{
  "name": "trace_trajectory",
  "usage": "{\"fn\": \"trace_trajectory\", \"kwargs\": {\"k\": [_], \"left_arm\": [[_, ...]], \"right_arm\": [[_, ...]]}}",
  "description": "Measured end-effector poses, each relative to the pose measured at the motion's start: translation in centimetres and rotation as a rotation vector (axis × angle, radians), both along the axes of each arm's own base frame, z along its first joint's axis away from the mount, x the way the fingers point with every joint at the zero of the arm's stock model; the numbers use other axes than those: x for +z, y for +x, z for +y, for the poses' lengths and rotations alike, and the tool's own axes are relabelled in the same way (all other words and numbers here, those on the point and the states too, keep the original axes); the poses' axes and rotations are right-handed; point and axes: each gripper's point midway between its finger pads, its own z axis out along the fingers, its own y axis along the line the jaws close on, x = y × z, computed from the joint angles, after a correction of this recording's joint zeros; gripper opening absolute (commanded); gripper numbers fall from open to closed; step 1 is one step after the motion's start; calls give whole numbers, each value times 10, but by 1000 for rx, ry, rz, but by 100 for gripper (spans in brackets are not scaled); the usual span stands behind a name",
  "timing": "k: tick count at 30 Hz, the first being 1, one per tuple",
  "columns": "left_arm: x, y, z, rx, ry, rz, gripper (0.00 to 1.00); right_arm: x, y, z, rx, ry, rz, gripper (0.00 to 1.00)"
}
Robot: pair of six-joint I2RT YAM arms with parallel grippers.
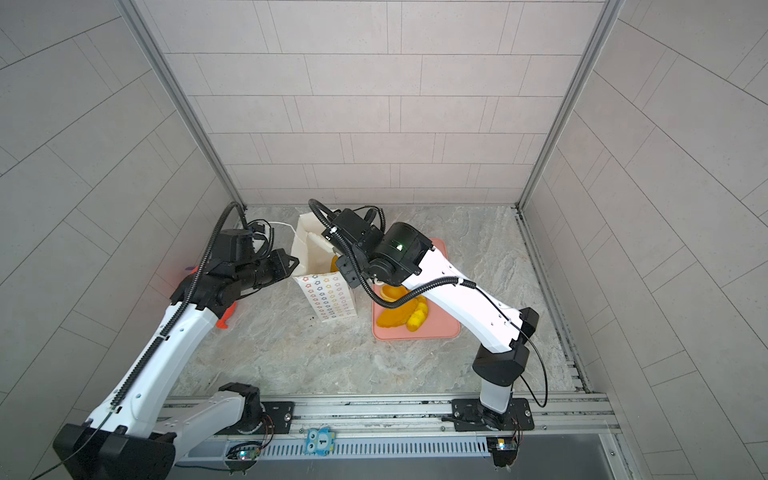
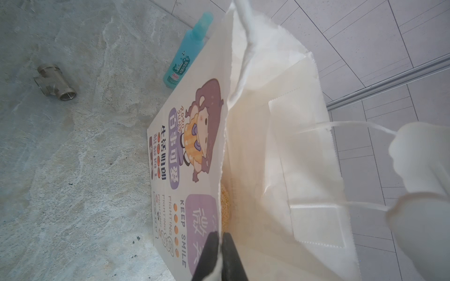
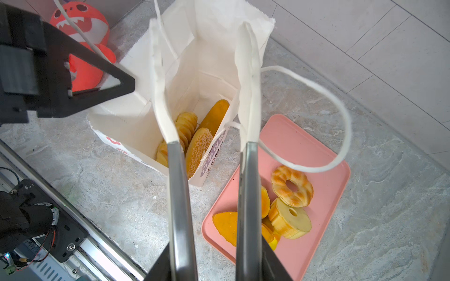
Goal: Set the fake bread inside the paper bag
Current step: 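Lower the sesame roll into the bag and open the right gripper, then withdraw the right gripper from the bag back over the tray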
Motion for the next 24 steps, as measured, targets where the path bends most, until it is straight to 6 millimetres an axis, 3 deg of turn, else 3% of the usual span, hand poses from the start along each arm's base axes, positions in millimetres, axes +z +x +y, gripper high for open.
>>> {"fn": "trace_trajectory", "kwargs": {"k": [7, 16, 24], "left_arm": [[-1, -1, 0, 1, 1, 3, 10], [-1, -1, 1, 3, 3, 3, 10], [0, -1, 1, 3, 3, 2, 10]], "right_arm": [[15, 4, -7, -21, 21, -68, 43], [57, -1, -45, -80, 69, -189, 43], [61, 6, -67, -140, 57, -217, 44]]}}
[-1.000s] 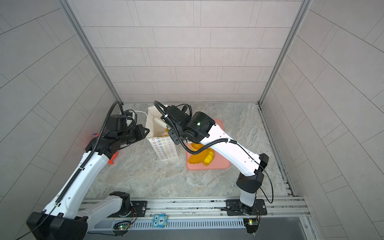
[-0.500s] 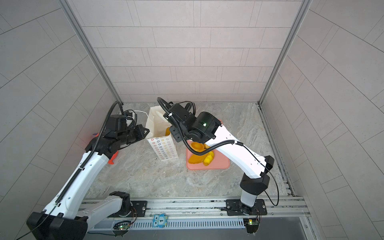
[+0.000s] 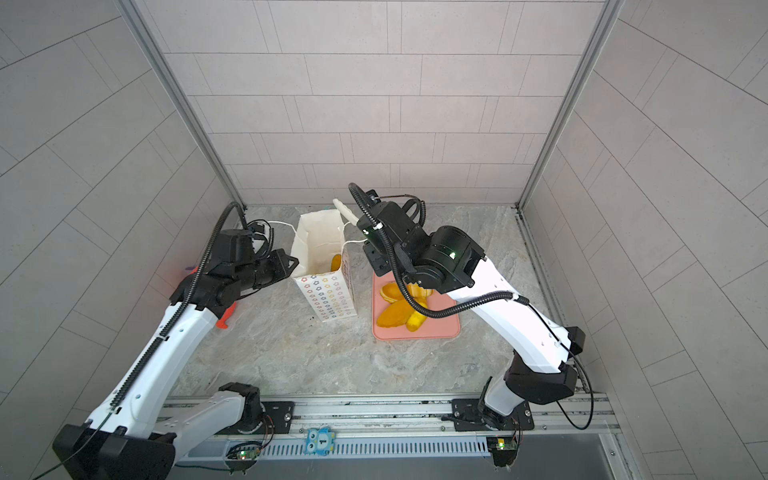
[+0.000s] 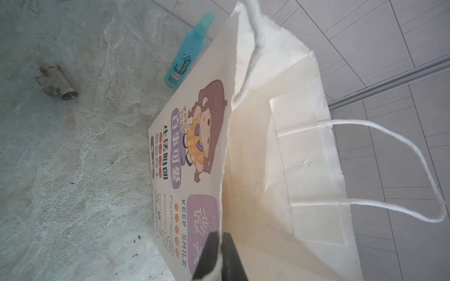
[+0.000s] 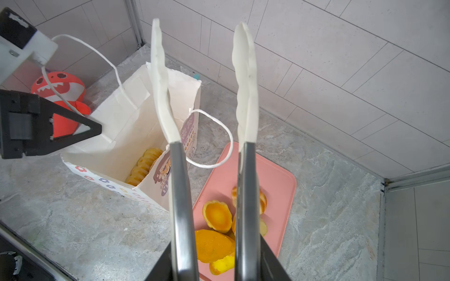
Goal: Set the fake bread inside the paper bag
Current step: 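Withdraw the right gripper from the bag back over the tray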
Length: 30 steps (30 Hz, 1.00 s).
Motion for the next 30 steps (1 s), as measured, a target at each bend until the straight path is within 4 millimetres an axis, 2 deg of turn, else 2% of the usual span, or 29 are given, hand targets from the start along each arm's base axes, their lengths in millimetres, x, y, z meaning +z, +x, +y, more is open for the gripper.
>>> {"fn": "trace_trajectory", "kwargs": {"k": [5, 8, 17, 22, 30], "left_arm": [[0, 0, 0, 0, 0, 1, 10], [0, 0, 0, 0, 0, 1, 10], [0, 0, 0, 0, 0, 1, 10], [0, 0, 0, 0, 0, 0, 10], [0, 0, 0, 0, 0, 1, 10]], "right_arm": [[-6, 5, -14, -37, -11, 6, 44], [-11, 7, -29, -65, -16, 12, 44], [-47, 5, -107, -230, -4, 99, 45], [-81, -6, -127, -261, -20, 175, 44], [-146, -26, -136, -268, -71, 326, 44]]}}
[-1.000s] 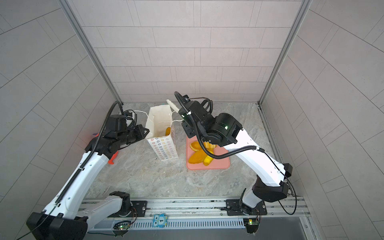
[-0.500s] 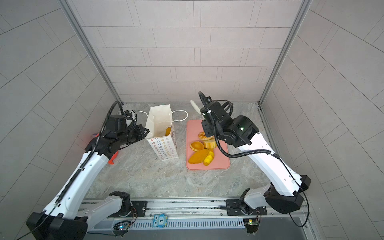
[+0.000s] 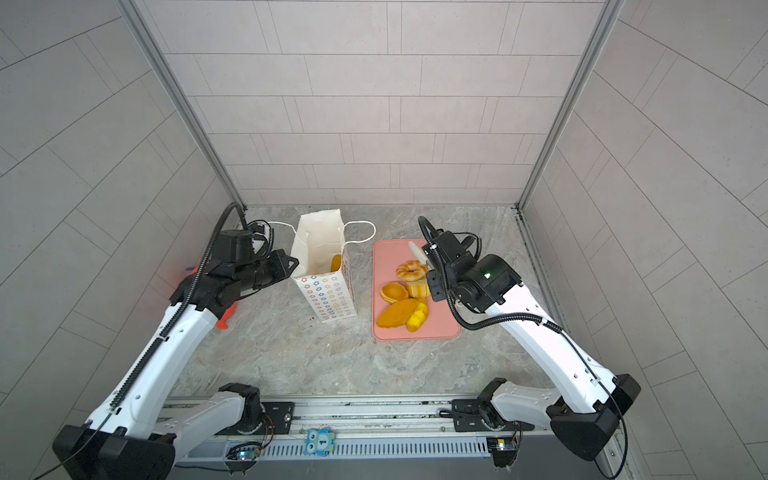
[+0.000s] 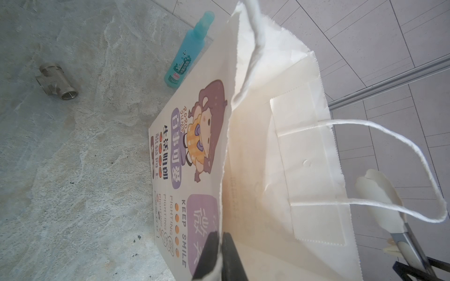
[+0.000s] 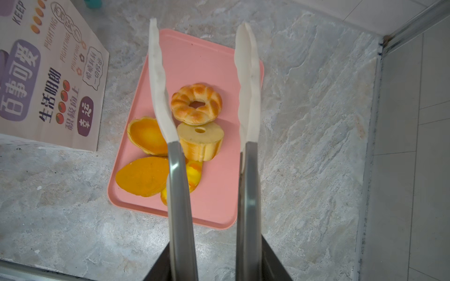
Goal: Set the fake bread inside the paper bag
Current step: 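Withdraw the right gripper from the bag back over the tray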
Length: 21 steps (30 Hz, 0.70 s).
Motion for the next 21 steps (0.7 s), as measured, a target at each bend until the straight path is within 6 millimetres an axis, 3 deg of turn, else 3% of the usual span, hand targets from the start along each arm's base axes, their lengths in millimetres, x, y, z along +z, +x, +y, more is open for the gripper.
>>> {"fn": "trace_trajectory", "kwargs": {"k": [8, 21], "left_arm": [[0, 0, 0, 0, 0, -1, 10], [0, 1, 0, 0, -2, 0, 10]], "right_arm": [[-46, -23, -5, -6, 2, 116, 45], [-80, -41, -5, -13, 21, 205, 48]]}}
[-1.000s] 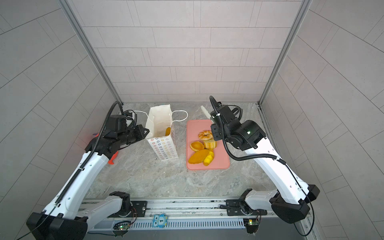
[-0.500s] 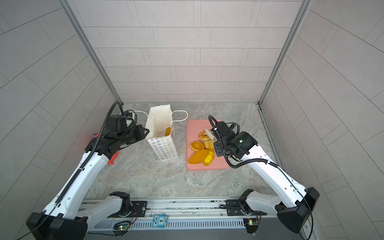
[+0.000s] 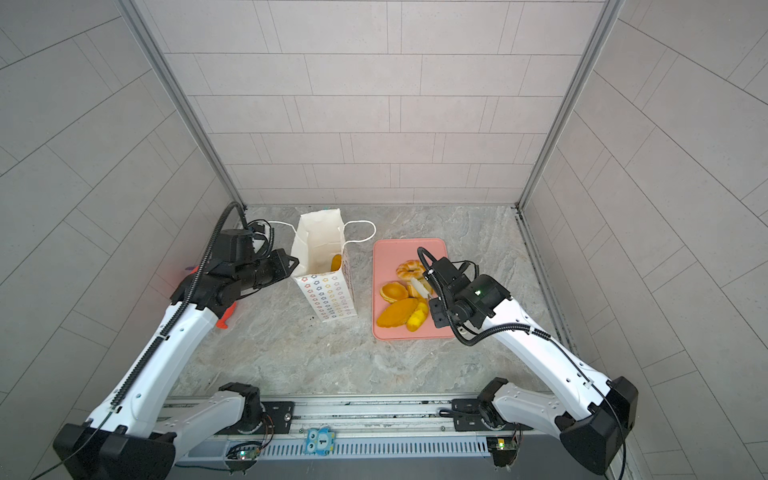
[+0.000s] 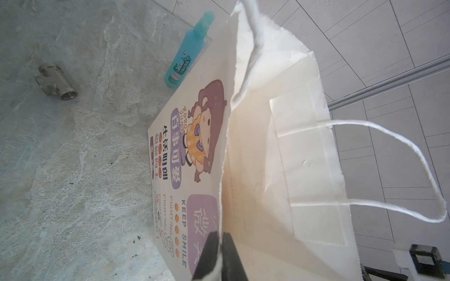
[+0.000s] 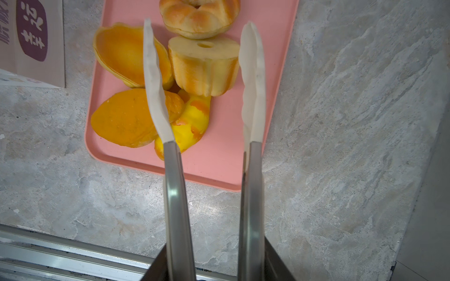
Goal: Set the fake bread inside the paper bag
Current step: 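Withdraw the right gripper from the bag back over the tray, then lower the open right gripper toward the cylinder roll on the tray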
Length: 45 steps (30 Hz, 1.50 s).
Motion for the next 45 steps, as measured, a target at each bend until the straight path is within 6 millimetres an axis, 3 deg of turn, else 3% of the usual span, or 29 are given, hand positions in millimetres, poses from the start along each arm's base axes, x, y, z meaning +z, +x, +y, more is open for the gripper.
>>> {"fn": "trace_trajectory", "kwargs": {"k": [26, 45], "left_arm": [[0, 1, 0, 1, -2, 0, 10], [0, 1, 0, 1, -2, -1, 10]], "right_arm": [[-25, 13, 10, -10, 0, 44, 57], [-48, 23, 8, -54, 2, 91, 57]]}}
